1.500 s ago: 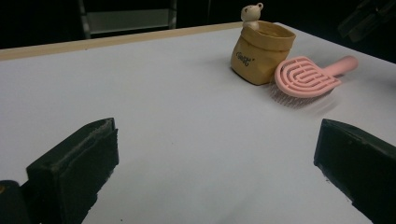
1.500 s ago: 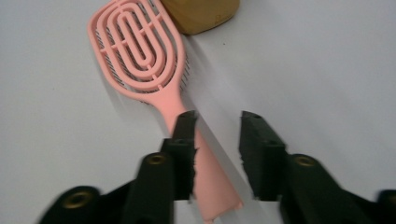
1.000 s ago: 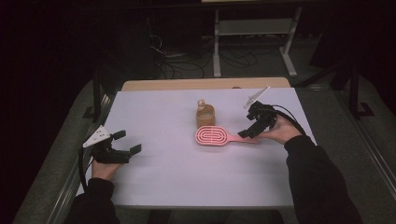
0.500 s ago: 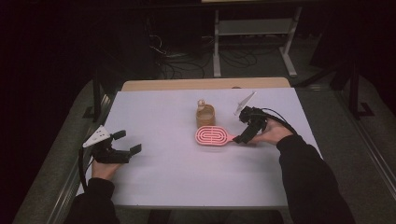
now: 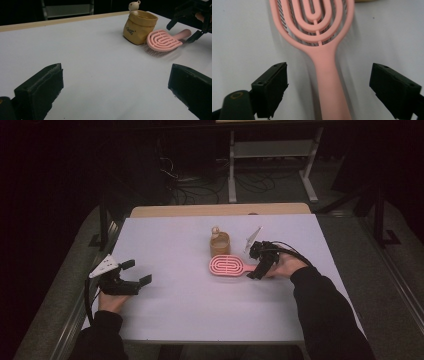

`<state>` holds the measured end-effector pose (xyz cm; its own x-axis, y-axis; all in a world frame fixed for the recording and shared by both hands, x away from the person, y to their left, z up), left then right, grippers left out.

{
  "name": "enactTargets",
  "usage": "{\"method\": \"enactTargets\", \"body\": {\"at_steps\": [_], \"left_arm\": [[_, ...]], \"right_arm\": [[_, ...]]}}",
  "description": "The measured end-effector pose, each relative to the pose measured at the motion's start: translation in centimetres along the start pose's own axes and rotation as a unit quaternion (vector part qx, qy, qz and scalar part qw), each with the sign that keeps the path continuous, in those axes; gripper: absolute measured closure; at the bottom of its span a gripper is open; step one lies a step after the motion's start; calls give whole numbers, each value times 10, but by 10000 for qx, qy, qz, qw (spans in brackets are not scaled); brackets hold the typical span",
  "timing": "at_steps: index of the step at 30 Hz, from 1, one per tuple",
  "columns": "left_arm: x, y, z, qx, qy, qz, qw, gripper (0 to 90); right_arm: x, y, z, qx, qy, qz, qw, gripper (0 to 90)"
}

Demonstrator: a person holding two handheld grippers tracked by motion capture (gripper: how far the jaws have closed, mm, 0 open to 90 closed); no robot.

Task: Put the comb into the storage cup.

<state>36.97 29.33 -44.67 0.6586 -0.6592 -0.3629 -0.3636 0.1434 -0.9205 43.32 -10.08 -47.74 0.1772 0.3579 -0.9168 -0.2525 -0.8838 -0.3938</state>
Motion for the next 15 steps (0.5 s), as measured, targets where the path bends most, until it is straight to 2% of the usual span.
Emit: {"method": "enactTargets", "body": {"at_steps": [4, 9, 15], "left_arm": [[0, 0, 0, -2, 3, 3, 10000, 0], [0, 0, 0, 0, 0, 3, 10000, 0], [0, 0, 0, 6, 3, 9, 10000, 0]], "right_arm": [[5, -1, 3, -149, 35, 76, 9999, 210], [6, -5, 4, -284, 41, 17, 9996, 333], [10, -6, 6, -441, 101, 116, 9989, 475]]}}
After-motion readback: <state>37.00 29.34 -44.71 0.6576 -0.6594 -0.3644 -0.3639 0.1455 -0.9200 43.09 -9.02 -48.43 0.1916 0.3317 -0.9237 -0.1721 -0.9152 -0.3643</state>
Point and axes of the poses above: each handheld gripper's, and its own axes: x roughly forward along the jaws, y roughly out of its underside, z roughly to its left, the point moved 7 cm from there along x, roughly forward along the jaws, and after that the axes turned 1 degree about -x, right-handed, at the moved point
